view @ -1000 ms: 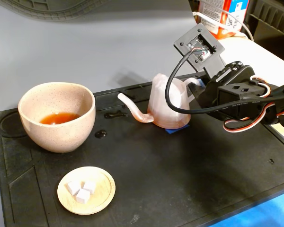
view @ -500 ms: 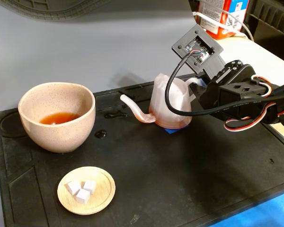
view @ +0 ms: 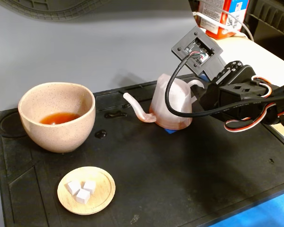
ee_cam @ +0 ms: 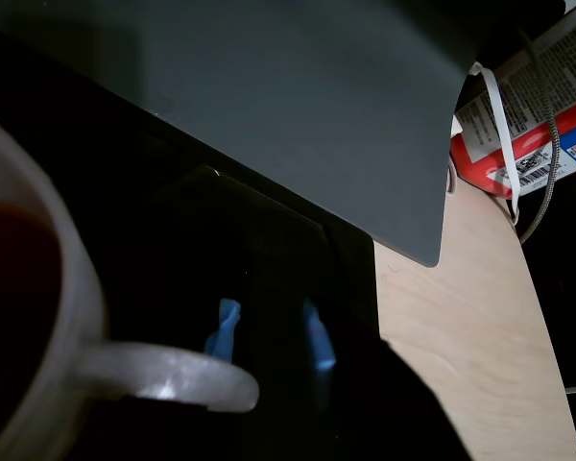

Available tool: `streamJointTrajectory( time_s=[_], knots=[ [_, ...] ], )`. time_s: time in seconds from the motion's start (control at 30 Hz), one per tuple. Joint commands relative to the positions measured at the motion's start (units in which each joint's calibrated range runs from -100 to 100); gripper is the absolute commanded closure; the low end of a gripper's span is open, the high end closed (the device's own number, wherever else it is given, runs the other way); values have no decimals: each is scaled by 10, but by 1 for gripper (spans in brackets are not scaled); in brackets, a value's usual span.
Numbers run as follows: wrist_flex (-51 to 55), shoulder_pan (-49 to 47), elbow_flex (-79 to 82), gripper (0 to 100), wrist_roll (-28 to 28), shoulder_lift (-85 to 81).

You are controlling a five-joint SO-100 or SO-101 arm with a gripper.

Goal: Pick up a kettle and pour liquid into a cup.

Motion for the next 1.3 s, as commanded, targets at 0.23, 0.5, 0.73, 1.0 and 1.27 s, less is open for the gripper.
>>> streamJointTrajectory(
  time_s=[0.23,0.5,0.73,1.0,1.27],
  knots=[
    [-9,1,-6,88,-1,-7],
    [-9,-6,25,88,-1,-14],
    [-9,-13,27,88,-1,-15],
    [-81,0,91,88,-6,-15],
    [-74,26,209,88,-6,-144]
  ],
)
